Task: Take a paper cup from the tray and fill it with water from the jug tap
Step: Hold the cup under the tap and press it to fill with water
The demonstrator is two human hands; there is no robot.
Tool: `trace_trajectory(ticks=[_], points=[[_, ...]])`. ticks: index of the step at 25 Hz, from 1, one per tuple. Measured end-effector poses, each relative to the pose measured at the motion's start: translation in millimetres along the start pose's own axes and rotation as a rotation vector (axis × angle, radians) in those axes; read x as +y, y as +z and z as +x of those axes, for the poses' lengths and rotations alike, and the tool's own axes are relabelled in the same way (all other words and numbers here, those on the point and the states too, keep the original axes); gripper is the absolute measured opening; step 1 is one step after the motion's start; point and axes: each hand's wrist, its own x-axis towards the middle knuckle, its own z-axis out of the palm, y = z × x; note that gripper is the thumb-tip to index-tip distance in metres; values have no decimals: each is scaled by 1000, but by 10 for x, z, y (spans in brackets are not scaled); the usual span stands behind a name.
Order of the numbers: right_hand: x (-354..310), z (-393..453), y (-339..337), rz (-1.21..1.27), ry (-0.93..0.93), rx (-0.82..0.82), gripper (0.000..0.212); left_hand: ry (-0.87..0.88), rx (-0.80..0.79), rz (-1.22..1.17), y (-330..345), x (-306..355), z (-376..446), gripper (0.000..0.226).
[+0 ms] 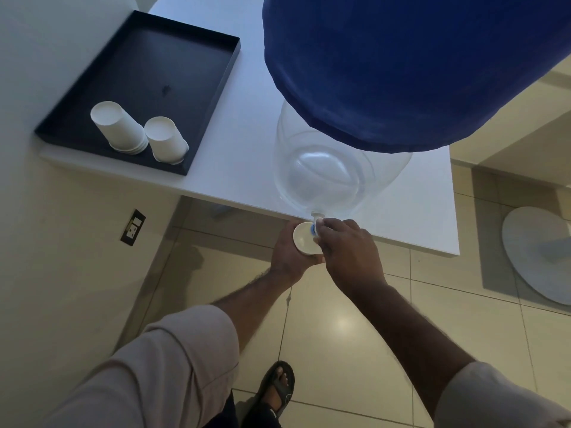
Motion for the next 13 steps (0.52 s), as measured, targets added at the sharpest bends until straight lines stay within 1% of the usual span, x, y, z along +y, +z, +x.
trace_trajectory(ticks=[1, 3, 6, 7, 9, 11, 13], points=[[20, -51, 58, -31, -7, -12, 30, -7, -5, -14, 8, 33, -10, 71], [40, -127, 150, 27, 15, 12, 38, -7, -9, -48, 12, 50, -33, 66], [67, -188, 255, 302, 104, 109, 37, -54, -36, -170, -8, 15, -29, 65], [72, -209, 264, 405, 169, 150, 35, -82, -35, -215, -15, 34, -38, 64], [86, -206, 305, 616, 393, 188, 34, -140, -33, -264, -16, 31, -32, 68], [125, -178, 360, 716, 590, 118, 34, -136, -25, -256, -1, 47, -51, 75], [148, -157, 439, 768, 678, 9, 35, -124, -34, -239, 7, 63, -63, 78]])
